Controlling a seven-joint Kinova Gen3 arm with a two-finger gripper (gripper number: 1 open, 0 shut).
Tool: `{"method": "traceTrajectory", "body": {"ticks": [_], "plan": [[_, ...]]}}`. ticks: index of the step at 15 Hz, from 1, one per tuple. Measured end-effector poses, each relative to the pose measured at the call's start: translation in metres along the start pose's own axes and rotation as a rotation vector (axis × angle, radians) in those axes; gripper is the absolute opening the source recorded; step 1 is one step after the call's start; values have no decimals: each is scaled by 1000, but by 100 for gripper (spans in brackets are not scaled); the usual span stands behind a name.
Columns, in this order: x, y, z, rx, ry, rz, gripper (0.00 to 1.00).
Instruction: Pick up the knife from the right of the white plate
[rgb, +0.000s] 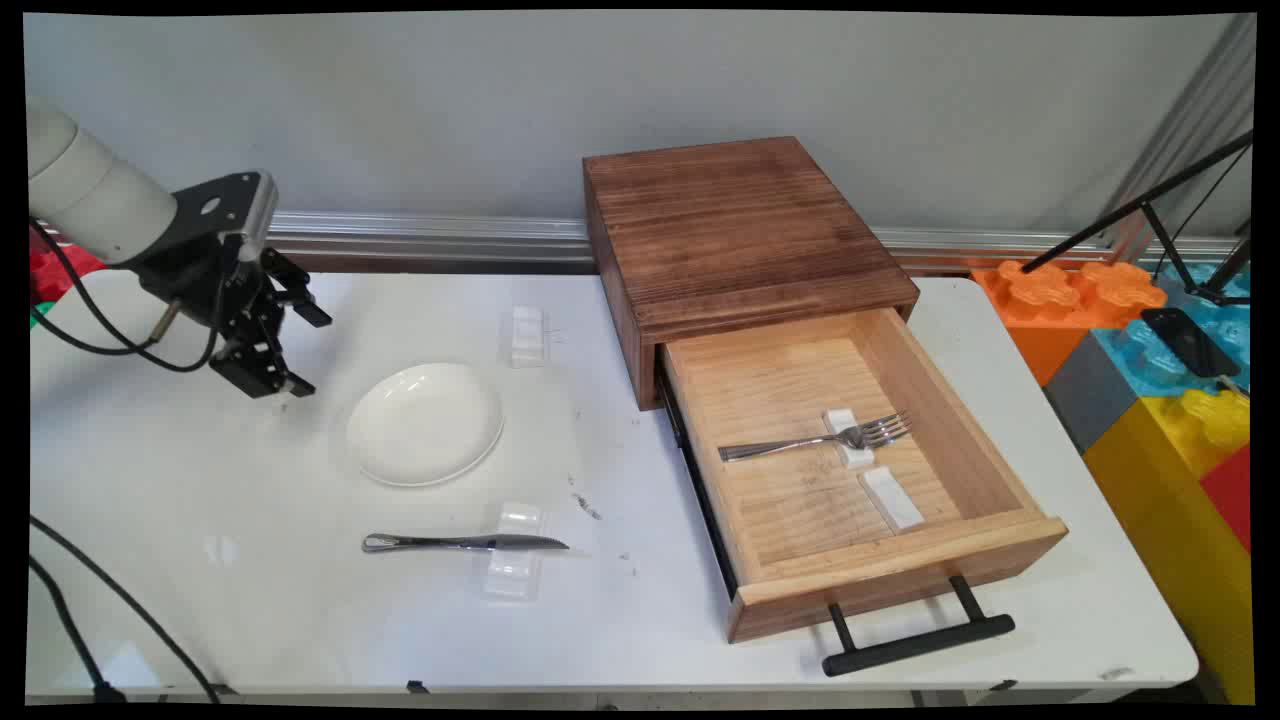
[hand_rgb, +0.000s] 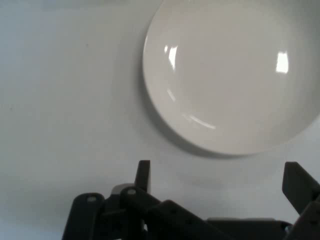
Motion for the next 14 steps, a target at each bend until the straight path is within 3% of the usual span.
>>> {"method": "traceTrajectory", "body": {"ticks": [9, 14], "plan": [[9, 25, 16, -107, 212, -67, 100], [13, 46, 33, -192, 293, -32, 100]]}}
